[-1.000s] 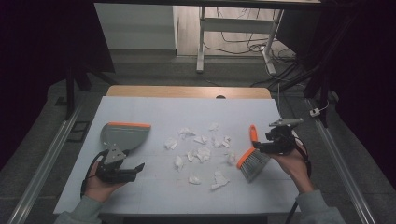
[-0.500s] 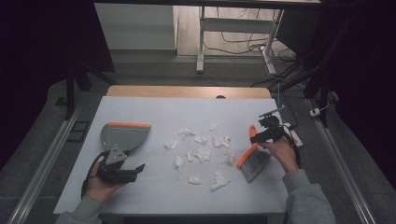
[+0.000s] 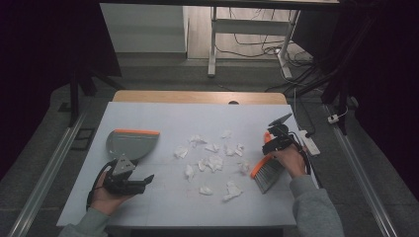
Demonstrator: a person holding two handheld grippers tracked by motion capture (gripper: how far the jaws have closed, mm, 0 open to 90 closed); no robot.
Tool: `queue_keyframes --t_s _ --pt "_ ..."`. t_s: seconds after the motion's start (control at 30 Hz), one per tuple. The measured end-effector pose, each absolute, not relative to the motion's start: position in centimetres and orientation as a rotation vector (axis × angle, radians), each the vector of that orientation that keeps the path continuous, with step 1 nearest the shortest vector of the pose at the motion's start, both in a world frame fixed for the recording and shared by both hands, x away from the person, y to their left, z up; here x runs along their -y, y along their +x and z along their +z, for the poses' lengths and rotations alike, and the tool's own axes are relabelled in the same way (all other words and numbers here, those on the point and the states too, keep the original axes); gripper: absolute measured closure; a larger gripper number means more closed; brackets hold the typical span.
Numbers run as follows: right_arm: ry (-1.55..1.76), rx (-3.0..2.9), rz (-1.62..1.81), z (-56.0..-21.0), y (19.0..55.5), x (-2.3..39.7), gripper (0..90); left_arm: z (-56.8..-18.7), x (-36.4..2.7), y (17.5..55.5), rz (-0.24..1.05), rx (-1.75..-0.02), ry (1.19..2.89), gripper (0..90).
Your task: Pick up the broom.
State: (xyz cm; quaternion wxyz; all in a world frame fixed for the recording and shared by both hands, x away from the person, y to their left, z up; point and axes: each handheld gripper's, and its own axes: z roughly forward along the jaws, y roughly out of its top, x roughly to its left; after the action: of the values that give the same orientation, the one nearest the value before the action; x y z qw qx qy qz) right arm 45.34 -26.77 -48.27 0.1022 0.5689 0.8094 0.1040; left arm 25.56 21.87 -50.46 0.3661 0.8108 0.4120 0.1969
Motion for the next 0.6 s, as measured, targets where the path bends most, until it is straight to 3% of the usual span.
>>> queue_keyframes --t_s 0.2,0.3,0.6 --pt "1.722 -2.395 0.269 -48.9 45.5 26.4 45.8 -50.6 -21.8 25.5 0.504 -1.054 2.091 24.5" --pt "1.738 -2.381 0.266 -48.9 45.4 26.1 54.7 -50.6 -21.8 25.5 0.504 -1.052 2.090 24.5" --pt "1.824 -2.304 0.231 -48.8 45.6 25.8 69.1 -50.6 -21.7 25.3 0.504 -1.045 2.093 24.5"
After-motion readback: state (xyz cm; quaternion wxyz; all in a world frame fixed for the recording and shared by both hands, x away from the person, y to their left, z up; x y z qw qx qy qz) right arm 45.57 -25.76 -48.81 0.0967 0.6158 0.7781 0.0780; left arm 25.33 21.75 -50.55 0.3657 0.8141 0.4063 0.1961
